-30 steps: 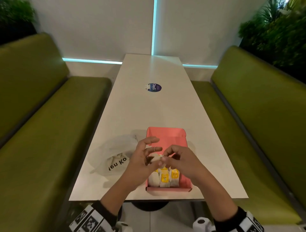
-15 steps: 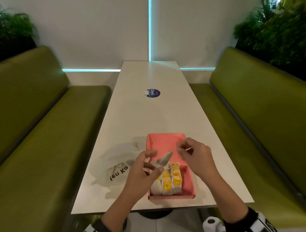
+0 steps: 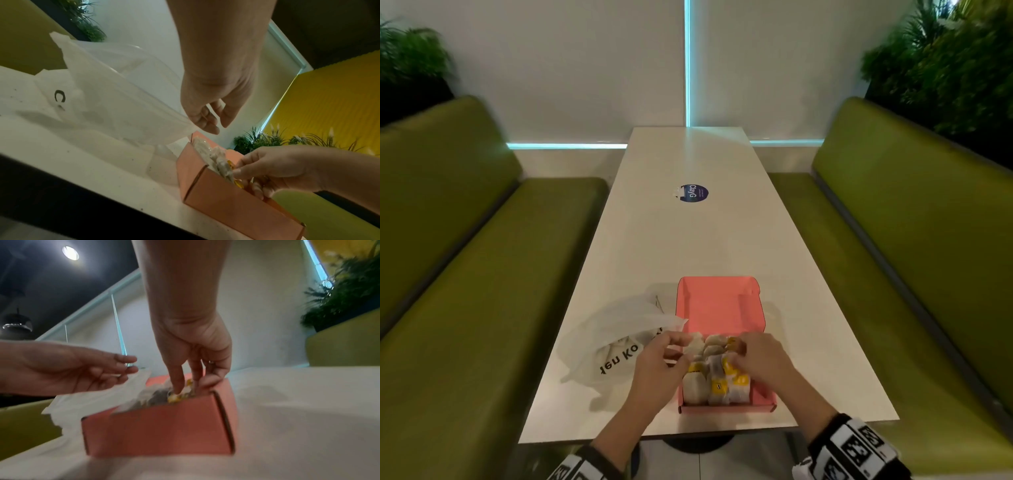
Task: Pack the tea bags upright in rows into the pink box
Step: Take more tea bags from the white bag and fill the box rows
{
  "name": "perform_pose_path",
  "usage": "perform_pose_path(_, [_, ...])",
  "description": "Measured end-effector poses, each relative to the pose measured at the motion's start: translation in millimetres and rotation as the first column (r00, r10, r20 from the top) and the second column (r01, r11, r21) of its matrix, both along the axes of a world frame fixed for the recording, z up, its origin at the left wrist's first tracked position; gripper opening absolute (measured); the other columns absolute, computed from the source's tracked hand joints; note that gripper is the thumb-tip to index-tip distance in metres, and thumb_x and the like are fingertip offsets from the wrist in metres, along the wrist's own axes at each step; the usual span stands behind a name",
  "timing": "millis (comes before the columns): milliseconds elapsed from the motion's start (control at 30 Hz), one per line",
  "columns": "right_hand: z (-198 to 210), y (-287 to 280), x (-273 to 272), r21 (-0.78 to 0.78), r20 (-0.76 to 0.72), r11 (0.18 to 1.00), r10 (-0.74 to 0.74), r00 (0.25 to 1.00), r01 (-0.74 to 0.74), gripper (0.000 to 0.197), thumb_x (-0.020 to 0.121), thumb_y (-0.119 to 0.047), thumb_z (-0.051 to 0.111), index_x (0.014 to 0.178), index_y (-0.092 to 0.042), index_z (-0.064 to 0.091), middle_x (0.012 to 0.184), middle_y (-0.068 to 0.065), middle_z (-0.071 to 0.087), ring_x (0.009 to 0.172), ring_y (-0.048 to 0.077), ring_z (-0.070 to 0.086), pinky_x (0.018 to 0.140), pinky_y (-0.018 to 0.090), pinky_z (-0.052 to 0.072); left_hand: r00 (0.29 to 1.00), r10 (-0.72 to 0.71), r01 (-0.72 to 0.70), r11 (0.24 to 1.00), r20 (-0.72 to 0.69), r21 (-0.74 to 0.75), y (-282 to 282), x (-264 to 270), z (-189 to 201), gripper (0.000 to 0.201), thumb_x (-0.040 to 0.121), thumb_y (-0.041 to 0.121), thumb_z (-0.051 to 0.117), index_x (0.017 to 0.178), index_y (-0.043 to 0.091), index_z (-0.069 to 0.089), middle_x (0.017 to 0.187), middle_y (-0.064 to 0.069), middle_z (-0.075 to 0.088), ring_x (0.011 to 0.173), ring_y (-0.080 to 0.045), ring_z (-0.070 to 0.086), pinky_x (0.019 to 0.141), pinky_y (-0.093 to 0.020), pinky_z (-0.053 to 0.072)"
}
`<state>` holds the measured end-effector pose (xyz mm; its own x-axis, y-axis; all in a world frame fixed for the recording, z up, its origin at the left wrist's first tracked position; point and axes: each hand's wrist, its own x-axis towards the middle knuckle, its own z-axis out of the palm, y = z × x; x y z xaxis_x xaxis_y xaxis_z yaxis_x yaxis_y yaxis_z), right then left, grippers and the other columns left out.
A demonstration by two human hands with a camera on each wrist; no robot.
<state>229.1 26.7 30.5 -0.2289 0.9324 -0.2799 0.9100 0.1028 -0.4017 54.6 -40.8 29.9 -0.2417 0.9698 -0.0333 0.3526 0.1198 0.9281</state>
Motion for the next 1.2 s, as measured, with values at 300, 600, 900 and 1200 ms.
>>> perform_pose_path(300, [-13,-9,-9,0.119,-0.051,0.987,-0.099,0.994,0.105,0.011,0.087,-0.014,0.054,0.081,-0.023,0.052,0.099,0.001,0.048,0.077,0.016,0.048,0.060,0.022,0.037,0.998,-0.029,0.030,0.999,-0.047,0.025,-5,1,4,0.023,0.082,0.004,0.066,0.087,0.026,0.062,0.100,0.009,0.064,0.077,0.010,0.057,0.065,-0.006,0.045])
perform_pose_path(600, [32,-13,-7,0.095,-0.288,0.987,0.148,0.946,-0.126,0.011,0.083,-0.016,0.066,0.082,-0.021,0.055,0.084,-0.007,0.055,0.072,0.008,0.049,0.069,0.022,0.042,0.946,-0.263,0.274,0.961,-0.189,0.030,8,12,-1,0.031,0.078,0.011,0.071,0.109,0.017,0.066,0.097,0.010,0.058,0.087,-0.007,0.058,0.082,-0.022,0.050])
perform_pose_path(900, [59,-2,-3,0.107,-0.398,0.991,0.114,0.910,-0.077,0.010,0.081,-0.013,0.068,0.074,-0.017,0.063,0.065,-0.012,0.054,0.059,0.000,0.049,0.056,0.008,0.037,0.943,-0.269,0.285,0.957,-0.197,0.056,8,11,8,0.014,0.082,0.028,0.070,0.093,0.032,0.061,0.077,0.014,0.059,0.066,0.001,0.054,0.063,-0.010,0.041])
perform_pose_path(1200, [64,-4,-7,0.199,-0.135,0.973,0.148,0.980,-0.119,0.016,0.087,-0.025,0.062,0.072,-0.021,0.057,0.076,-0.005,0.059,0.070,0.014,0.053,0.056,0.019,0.036,0.984,-0.176,0.178,0.961,-0.027,0.211,10,3,22,0.027,0.091,0.023,0.059,0.114,0.036,0.054,0.113,0.009,0.059,0.088,0.000,0.056,0.070,-0.012,0.048])
